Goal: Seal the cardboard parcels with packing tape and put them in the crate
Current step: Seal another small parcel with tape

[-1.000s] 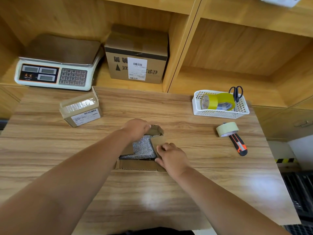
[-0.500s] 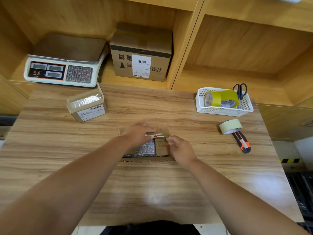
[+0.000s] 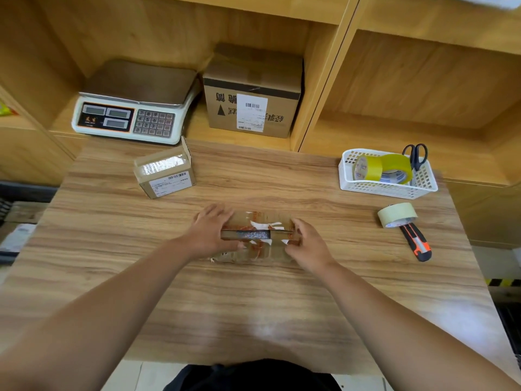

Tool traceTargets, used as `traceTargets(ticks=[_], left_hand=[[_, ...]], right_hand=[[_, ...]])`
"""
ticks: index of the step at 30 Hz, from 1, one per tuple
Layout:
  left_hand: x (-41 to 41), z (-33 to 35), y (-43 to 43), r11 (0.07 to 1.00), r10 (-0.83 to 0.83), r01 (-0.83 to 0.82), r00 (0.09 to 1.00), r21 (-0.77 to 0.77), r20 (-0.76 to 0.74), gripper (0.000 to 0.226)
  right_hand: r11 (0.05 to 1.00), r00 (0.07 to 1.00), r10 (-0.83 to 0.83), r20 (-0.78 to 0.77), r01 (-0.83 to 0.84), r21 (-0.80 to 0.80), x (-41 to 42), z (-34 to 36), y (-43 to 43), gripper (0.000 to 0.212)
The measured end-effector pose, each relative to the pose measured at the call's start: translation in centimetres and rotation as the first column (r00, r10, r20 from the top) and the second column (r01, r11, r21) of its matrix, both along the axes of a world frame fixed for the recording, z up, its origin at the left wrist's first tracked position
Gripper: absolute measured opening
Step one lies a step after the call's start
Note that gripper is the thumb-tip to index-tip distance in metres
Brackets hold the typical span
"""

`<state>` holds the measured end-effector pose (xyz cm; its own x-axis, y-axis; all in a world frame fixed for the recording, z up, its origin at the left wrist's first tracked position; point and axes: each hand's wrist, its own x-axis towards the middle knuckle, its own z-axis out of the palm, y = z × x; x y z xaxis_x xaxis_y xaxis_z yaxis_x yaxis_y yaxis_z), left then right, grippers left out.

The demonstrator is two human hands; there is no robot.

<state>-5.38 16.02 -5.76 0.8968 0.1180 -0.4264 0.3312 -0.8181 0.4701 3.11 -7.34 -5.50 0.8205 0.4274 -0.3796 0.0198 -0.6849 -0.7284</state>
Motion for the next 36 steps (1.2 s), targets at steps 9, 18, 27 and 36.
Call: traceTargets(ticks=[9,18,27,36], left_hand=[[-0.8,-1.2,0.5,0.993,0.080,-0.083,0.996,0.084,0.037,0.096],[-0.8,-1.8,0.4,0.976,-0.001,-0.014,0.998,0.219,0.070,0.091],[0.9,-2.0,-1.6,0.826,-0.306,0.334,0.942,0.454,-0.136,0.125],[1.4,-2.3,-2.1,0.847,-0.267,0.289,0.957,0.445,-0.113,0.122]], right_hand=[[0.987,0.992,0.063,0.112,-0.046,-0.153,0.3,-2.1,1.0,0.076],[0.959,0.974,0.192,0.117,-0.161,-0.232,0.5,-3.1,0.5,0.066],[0.762,0.782,0.577,0.238,-0.411,-0.500,1.8,-1.1,0.8,0.084],[0.520,0.653,0.752,0.089,-0.503,-0.690,1.9,-1.9,0.8,0.106]])
